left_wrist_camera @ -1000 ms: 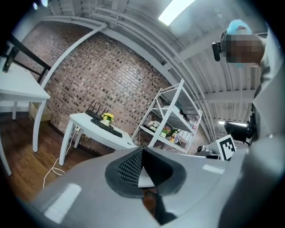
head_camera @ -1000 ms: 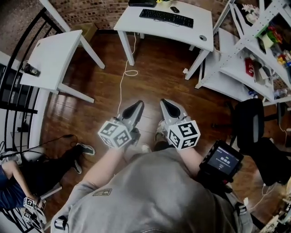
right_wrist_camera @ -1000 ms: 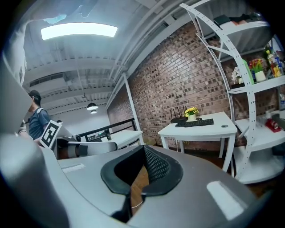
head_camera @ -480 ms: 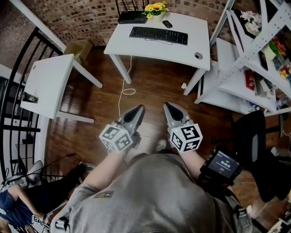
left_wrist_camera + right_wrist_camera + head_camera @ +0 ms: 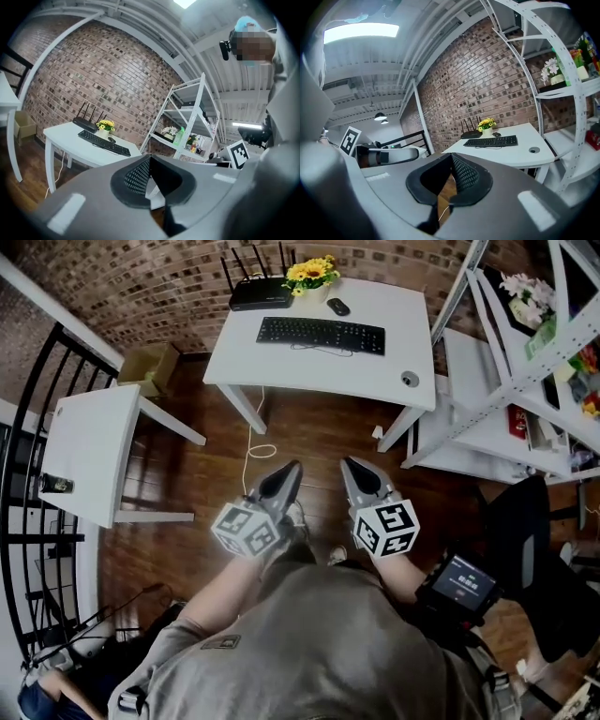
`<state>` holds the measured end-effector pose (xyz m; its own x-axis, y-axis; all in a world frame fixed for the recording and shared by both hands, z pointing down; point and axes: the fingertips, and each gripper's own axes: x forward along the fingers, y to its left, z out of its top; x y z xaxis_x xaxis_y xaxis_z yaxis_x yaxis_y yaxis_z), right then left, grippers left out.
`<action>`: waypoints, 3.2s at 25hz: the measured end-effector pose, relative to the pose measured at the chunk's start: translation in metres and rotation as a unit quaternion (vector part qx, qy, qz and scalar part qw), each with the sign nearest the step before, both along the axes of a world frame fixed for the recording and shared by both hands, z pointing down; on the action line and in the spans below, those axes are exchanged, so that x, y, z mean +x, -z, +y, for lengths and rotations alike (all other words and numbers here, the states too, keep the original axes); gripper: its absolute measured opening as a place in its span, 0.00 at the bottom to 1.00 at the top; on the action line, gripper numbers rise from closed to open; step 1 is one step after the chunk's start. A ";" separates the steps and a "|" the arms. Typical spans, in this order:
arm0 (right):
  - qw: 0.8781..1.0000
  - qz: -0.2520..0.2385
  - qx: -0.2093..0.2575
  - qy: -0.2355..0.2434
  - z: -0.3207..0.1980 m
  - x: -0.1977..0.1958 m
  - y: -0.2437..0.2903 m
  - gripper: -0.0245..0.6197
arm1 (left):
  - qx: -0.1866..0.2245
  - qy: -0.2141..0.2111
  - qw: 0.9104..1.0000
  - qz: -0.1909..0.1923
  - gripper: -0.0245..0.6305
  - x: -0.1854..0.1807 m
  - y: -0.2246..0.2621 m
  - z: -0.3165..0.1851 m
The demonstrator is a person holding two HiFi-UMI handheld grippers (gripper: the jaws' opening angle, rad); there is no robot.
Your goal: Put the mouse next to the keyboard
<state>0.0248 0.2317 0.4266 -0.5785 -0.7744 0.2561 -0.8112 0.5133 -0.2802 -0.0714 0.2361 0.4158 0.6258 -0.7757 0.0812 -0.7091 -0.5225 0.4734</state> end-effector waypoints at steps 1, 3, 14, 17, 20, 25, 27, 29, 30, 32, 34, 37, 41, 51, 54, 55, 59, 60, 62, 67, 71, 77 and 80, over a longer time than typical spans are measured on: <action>1.000 0.003 -0.001 -0.008 -0.014 -0.002 0.000 0.05 | -0.001 -0.007 1.000 0.003 0.04 -0.002 -0.001 -0.016; 1.000 0.008 -0.002 -0.027 -0.040 -0.007 -0.001 0.05 | -0.001 -0.024 1.000 0.007 0.04 -0.007 -0.004 -0.047; 0.996 0.022 -0.011 -0.090 -0.136 -0.044 0.006 0.05 | -0.003 -0.076 0.997 0.021 0.04 -0.044 0.002 -0.157; 0.995 0.025 -0.010 -0.097 -0.160 -0.039 0.006 0.05 | -0.006 -0.082 0.996 0.026 0.04 -0.040 -0.001 -0.181; 0.995 0.025 -0.008 -0.101 -0.188 -0.032 0.003 0.05 | -0.006 -0.084 0.996 0.027 0.04 -0.033 -0.004 -0.210; 0.995 0.017 -0.011 -0.096 -0.245 -0.015 -0.006 0.05 | -0.011 -0.078 0.997 0.015 0.04 -0.020 -0.009 -0.264; 0.995 0.014 -0.012 -0.093 -0.270 -0.001 -0.008 0.05 | -0.013 -0.076 0.997 0.008 0.04 -0.010 -0.009 -0.288; 0.996 0.008 -0.015 -0.092 -0.298 0.014 -0.010 0.05 | -0.014 -0.072 0.997 -0.001 0.04 0.002 -0.009 -0.314; 0.996 0.004 -0.017 -0.090 -0.311 0.021 -0.011 0.05 | -0.016 -0.069 0.997 -0.005 0.04 0.007 -0.010 -0.327; 0.996 -0.003 -0.021 -0.084 -0.336 0.034 -0.015 0.05 | -0.018 -0.061 0.998 -0.012 0.04 0.015 -0.009 -0.349; 0.997 -0.003 -0.022 -0.079 -0.358 0.046 -0.017 0.05 | -0.020 -0.053 0.998 -0.015 0.04 0.021 -0.009 -0.368; 0.997 0.006 -0.022 -0.080 -0.386 0.058 -0.022 0.05 | -0.025 -0.042 0.999 -0.016 0.04 0.025 -0.012 -0.389; 0.996 0.033 -0.027 -0.077 -0.408 0.061 -0.033 0.05 | -0.042 -0.037 0.998 -0.017 0.04 0.024 -0.022 -0.405; 0.989 0.078 -0.074 -0.104 -0.479 0.051 -0.068 0.06 | -0.060 -0.067 0.996 -0.004 0.04 0.006 -0.045 -0.475; 0.986 0.105 -0.076 -0.104 -0.502 0.049 -0.074 0.06 | -0.067 -0.078 0.995 0.006 0.04 0.000 -0.048 -0.493; 0.985 0.112 -0.077 -0.103 -0.509 0.049 -0.076 0.06 | -0.071 -0.079 0.994 0.009 0.04 -0.001 -0.050 -0.497; 0.984 0.126 -0.093 -0.088 -0.537 0.052 -0.090 0.17 | -0.084 -0.075 0.994 0.010 0.04 -0.006 -0.059 -0.508; 0.983 0.128 -0.100 -0.084 -0.544 0.054 -0.095 0.20 | -0.087 -0.072 0.994 0.009 0.04 -0.007 -0.061 -0.510; 0.982 0.132 -0.115 -0.074 -0.558 0.057 -0.107 0.26 | -0.095 -0.064 0.993 0.009 0.04 -0.007 -0.064 -0.516; 0.975 0.136 -0.168 -0.045 -0.581 0.063 -0.147 0.38 | -0.111 -0.049 0.993 0.003 0.04 -0.011 -0.076 -0.521; 0.969 0.128 -0.212 -0.022 -0.591 0.065 -0.177 0.44 | -0.123 -0.037 0.992 0.001 0.04 -0.015 -0.084 -0.529; 0.958 0.107 -0.267 0.003 -0.601 0.063 -0.210 0.50 | -0.147 -0.028 0.989 -0.004 0.04 -0.016 -0.087 -0.540; 0.953 0.098 -0.286 0.014 -0.600 0.060 -0.220 0.52 | -0.156 -0.026 0.987 -0.006 0.04 -0.016 -0.091 -0.543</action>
